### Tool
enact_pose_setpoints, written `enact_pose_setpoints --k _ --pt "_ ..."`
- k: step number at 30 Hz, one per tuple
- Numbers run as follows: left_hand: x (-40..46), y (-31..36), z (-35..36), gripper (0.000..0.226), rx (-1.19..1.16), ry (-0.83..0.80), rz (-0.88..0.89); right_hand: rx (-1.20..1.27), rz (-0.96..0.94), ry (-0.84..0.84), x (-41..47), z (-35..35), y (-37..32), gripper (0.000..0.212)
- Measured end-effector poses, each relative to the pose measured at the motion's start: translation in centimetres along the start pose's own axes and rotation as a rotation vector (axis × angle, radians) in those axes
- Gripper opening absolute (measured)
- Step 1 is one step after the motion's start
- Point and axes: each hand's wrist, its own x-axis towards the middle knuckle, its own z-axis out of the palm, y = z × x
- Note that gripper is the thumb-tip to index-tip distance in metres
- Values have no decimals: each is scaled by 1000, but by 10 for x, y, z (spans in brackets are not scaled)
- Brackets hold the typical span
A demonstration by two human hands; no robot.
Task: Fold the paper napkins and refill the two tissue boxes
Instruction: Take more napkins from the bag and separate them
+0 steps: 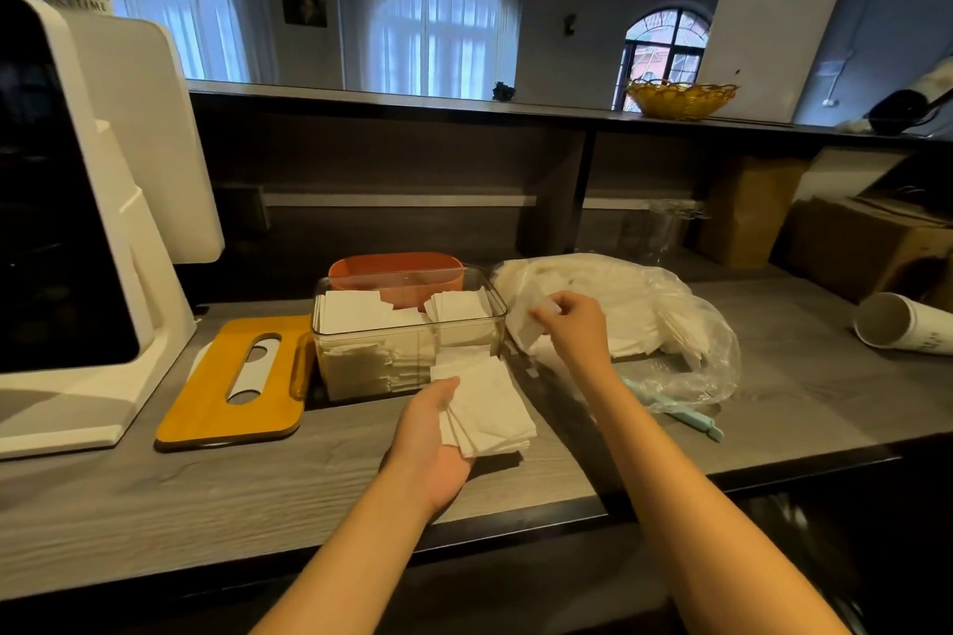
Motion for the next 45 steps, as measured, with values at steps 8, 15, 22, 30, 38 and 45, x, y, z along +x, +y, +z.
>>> enact_pose_setpoints --k 8,15,22,30,38,45 --pt "2 2 -1 51 -46 -89 -34 433 11 -69 -48 -39 -72 13" --pt "-6 3 3 52 -59 -110 4 325 500 -261 -94 -28 -55 8" --pt "-1 -7 2 32 128 -14 109 49 453 -315 -104 -28 -41 17" --pt "-6 -10 6 21 196 8 125 -121 150 -185 -94 -19 -38 12" --pt "-7 -10 5 31 235 -11 116 -18 168 -161 -107 -9 -23 8" --pt "-8 -16 8 45 490 -120 174 -56 50 -205 -93 -25 -34 47"
